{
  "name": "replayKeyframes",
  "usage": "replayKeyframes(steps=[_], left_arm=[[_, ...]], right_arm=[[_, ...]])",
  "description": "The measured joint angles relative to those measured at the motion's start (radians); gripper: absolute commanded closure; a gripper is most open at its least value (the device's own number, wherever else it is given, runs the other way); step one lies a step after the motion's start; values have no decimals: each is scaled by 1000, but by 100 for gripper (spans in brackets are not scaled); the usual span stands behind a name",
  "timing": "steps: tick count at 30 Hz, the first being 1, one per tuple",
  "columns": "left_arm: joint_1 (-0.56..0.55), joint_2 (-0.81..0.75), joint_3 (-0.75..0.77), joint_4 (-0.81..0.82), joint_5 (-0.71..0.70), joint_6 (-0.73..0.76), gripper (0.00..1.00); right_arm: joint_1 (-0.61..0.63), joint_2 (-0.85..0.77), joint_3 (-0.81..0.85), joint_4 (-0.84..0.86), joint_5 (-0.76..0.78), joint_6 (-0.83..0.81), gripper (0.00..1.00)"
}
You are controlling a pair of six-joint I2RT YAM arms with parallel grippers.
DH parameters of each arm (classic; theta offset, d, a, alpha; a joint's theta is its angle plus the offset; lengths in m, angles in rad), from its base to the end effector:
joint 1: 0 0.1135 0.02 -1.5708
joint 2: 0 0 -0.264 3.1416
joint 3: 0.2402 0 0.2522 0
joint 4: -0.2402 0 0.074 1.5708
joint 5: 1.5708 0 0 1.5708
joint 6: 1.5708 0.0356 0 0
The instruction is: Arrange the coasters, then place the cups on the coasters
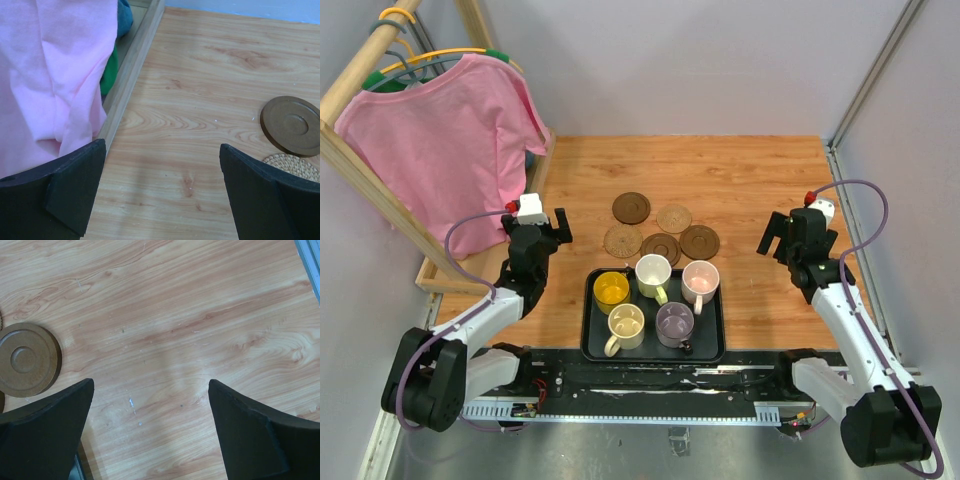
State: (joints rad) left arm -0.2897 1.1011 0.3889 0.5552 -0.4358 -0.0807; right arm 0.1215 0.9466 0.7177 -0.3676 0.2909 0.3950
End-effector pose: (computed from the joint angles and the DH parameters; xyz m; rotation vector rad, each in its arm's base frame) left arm 0.2248 -0.0513 0.2176 -0.1411 1.7082 0.1016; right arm 0.2070 0.0150 0.2698 0.4547 2.0902 -0.0135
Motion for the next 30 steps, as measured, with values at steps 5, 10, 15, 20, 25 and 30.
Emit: replayKeyframes(steps=[5, 10, 15, 20, 25, 30], left_arm=[[0, -1, 0, -6, 7, -6, 0], [0, -29, 0, -11, 18, -6, 0], [0, -44, 0, -13, 6, -6, 0], [0, -21, 22, -49, -17, -6, 0], [0, 35, 71, -76, -15, -19, 1], [0, 63, 111, -95, 33, -45, 35]], right_arm=[[0, -15, -5, 3, 2, 0, 2], [0, -38, -23, 11, 2, -3, 2], [0, -52, -32, 13, 3, -5, 1], [0, -53, -33, 27, -3, -14, 0], [0, -28, -26, 56, -40, -34, 19], [16, 58, 35, 77, -70, -64, 53]])
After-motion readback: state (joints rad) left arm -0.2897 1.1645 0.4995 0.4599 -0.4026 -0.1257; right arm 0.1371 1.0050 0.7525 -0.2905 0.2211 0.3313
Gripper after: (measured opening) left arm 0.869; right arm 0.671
